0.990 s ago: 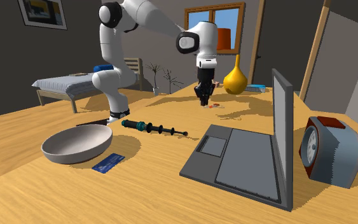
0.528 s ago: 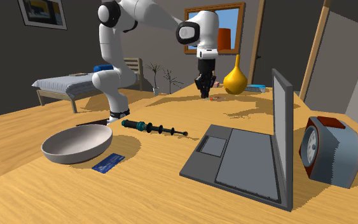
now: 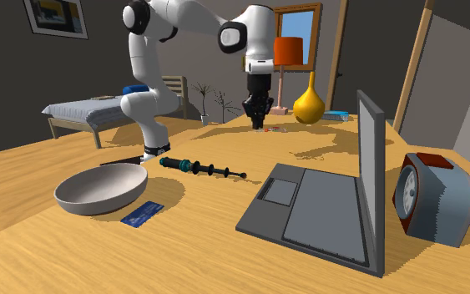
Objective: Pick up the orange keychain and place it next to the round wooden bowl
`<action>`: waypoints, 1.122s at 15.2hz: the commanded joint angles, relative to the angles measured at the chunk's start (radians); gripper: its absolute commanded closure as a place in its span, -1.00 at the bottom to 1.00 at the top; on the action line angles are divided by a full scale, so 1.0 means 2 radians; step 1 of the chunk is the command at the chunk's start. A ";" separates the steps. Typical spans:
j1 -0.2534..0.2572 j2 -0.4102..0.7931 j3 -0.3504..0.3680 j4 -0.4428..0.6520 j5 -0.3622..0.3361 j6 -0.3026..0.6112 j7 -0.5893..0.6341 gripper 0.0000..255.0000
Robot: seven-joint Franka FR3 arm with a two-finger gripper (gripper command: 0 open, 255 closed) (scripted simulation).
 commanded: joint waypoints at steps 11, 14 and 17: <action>-0.068 -0.019 -0.083 -0.021 -0.003 0.000 -0.150 1.00; -0.085 -0.012 -0.103 -0.013 -0.006 -0.002 -0.186 1.00; -0.101 -0.002 -0.123 -0.001 -0.009 -0.003 -0.221 1.00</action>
